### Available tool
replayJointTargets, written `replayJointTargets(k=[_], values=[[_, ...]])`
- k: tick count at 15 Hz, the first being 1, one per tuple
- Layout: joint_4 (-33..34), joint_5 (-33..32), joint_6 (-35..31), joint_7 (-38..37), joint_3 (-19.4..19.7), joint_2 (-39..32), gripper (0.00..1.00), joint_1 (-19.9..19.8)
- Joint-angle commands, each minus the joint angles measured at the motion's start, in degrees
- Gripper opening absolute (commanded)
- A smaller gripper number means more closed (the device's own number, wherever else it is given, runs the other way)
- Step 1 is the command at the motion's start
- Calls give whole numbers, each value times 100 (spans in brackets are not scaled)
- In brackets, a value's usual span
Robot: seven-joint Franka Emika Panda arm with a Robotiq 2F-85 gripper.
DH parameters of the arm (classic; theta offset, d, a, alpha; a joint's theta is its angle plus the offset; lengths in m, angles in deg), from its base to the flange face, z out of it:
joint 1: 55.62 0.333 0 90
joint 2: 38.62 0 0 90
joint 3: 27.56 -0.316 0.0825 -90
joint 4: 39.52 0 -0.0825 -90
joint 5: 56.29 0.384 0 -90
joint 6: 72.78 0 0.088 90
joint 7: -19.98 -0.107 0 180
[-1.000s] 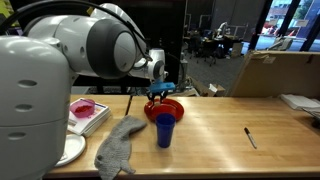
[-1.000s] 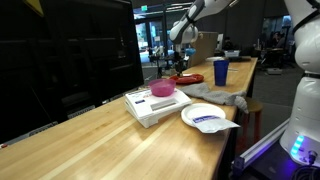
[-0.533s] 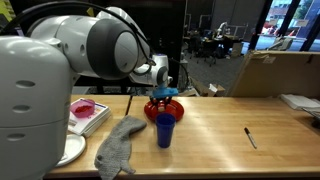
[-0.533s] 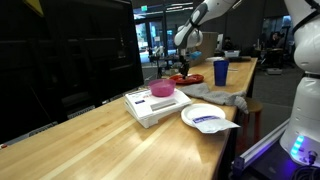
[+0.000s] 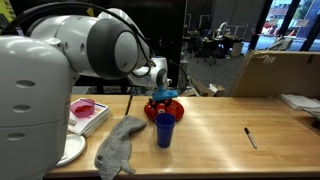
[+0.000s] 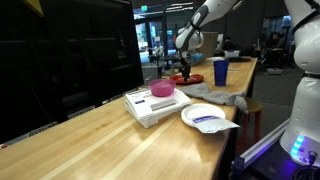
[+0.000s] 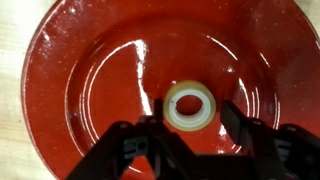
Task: Move the cup to the right then place the tape on the plate
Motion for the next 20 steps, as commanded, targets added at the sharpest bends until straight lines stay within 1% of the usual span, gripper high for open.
replayJointTargets(k=[1, 2, 3, 6, 9, 11, 13, 14, 16, 18, 20], values=[[-164, -107, 31, -44, -59, 188, 92, -22], [-162, -98, -5, -53, -77, 192, 98, -10], [-144, -76, -15, -18, -112, 187, 100, -4], [-48, -57, -26, 71, -249, 180, 100, 55], [44, 232, -201, 463, -561, 328, 100, -7], [149, 286, -161, 709, -703, 483, 100, 17], [263, 532, -110, 1095, -890, 625, 100, -7], [340, 736, -15, 1335, -990, 677, 100, -18], [445, 915, 365, 1657, -1055, 832, 100, 73], [449, 670, 770, 1350, -938, 991, 100, 291], [375, 638, 958, 1236, -910, 1125, 100, 399]])
